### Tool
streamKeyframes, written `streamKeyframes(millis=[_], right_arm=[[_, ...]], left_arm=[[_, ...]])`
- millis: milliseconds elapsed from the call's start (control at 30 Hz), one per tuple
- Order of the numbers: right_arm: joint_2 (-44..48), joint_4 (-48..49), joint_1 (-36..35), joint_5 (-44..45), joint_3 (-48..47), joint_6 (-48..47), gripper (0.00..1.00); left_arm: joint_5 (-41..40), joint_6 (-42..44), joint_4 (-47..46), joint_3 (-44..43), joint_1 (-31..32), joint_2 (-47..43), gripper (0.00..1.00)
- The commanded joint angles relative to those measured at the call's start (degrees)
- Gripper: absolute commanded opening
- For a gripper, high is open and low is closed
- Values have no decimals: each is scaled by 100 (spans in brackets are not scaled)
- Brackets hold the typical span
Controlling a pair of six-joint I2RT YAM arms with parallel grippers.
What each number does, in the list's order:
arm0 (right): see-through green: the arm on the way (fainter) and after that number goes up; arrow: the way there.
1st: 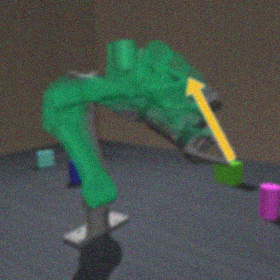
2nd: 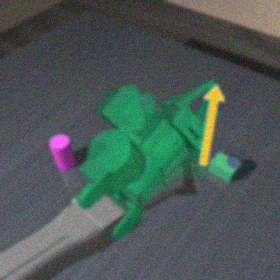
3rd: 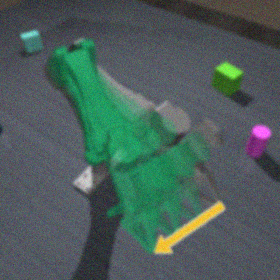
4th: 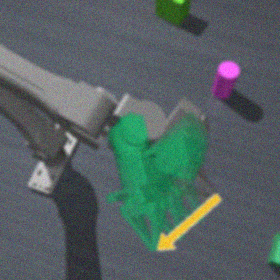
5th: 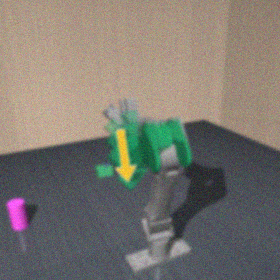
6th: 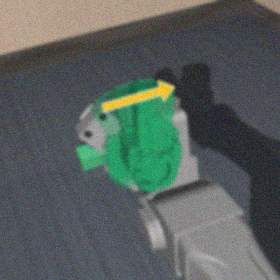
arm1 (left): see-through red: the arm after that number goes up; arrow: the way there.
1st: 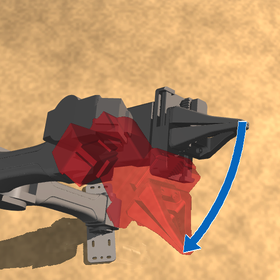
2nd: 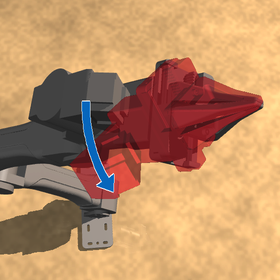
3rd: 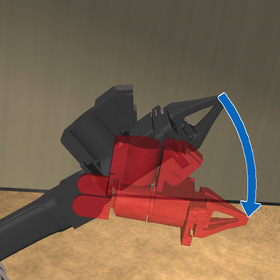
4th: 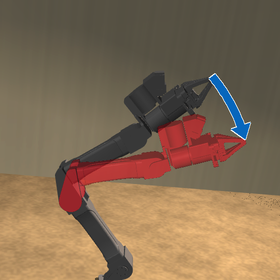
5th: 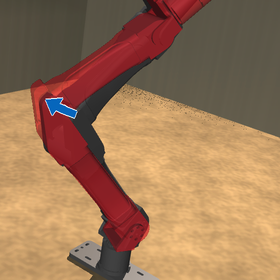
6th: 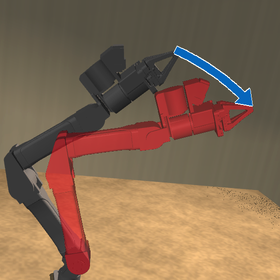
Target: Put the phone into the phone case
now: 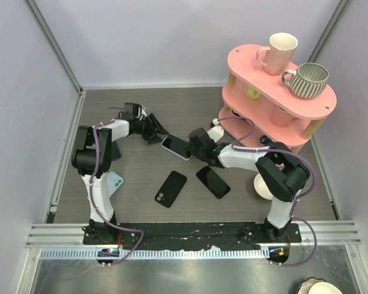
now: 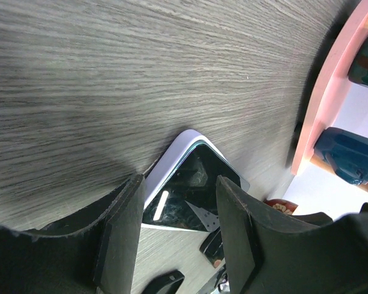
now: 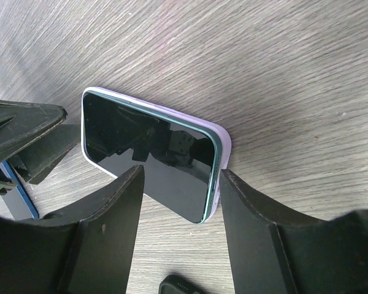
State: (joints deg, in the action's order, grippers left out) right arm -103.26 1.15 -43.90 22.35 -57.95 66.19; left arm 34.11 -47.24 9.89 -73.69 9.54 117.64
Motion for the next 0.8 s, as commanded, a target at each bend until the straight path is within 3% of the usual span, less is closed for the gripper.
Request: streamKeyframes(millis=[0, 767], right_arm=[[333, -246, -31, 112, -216, -133, 58], [667, -747, -31, 305, -418, -660, 60]], left_arm=[[52, 163, 145, -84, 30, -31, 54], [-123, 426, 382, -172, 30, -224, 55]])
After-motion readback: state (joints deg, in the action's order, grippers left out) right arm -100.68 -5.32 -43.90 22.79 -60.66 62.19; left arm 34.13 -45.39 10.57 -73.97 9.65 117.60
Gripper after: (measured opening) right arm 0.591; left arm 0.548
